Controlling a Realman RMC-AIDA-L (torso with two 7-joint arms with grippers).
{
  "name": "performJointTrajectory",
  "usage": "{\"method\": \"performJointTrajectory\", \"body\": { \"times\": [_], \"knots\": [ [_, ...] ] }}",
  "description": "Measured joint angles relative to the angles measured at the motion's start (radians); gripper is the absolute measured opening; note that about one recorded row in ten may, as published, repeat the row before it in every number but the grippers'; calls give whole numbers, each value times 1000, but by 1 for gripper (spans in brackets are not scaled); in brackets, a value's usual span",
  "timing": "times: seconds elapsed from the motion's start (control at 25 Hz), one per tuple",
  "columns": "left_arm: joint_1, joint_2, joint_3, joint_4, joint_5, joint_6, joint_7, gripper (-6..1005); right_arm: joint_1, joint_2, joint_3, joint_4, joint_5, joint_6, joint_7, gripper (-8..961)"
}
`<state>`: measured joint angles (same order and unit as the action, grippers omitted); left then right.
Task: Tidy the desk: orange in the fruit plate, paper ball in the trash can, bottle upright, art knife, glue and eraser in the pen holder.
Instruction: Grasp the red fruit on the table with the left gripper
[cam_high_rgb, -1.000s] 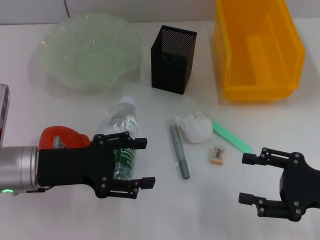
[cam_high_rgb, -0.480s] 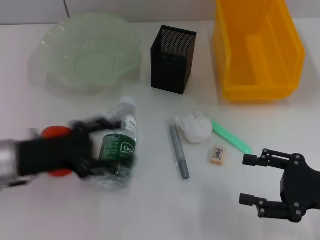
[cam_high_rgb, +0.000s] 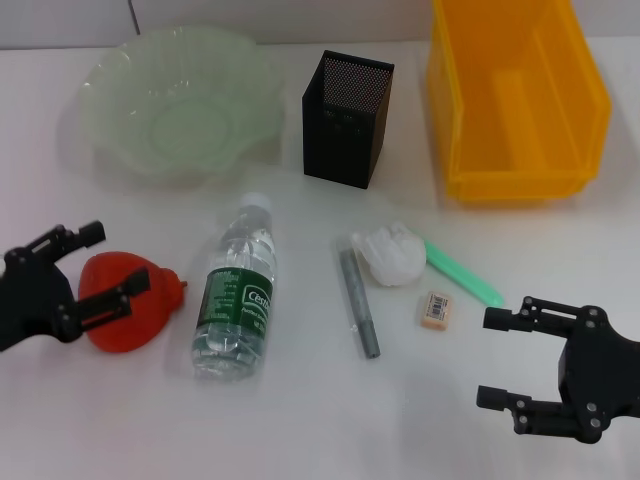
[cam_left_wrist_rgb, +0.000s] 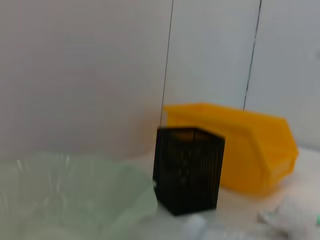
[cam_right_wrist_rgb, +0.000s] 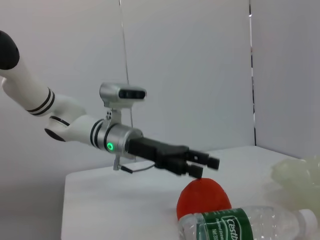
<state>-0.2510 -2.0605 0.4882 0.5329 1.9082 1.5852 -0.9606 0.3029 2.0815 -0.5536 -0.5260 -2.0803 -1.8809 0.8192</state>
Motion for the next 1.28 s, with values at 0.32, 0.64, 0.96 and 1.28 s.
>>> {"method": "performJointTrajectory", "body": {
  "times": [0.32,0.64,0.96,1.28],
  "knots": [
    [-6,-8,6,-1,49,-49,7,795,0,0,2,0,-1,2,3,738],
    [-10,-6,4,1,49,-91,5,780,-6,0,3,0,-1,2,4,737],
    [-12,-9,6,0,49,-114,17,459,-6,0,3,0,-3,9,17,736],
    [-16,-9,0,-2,40,-131,33,85,-5,0,3,0,-1,19,17,735]
  ]
}}
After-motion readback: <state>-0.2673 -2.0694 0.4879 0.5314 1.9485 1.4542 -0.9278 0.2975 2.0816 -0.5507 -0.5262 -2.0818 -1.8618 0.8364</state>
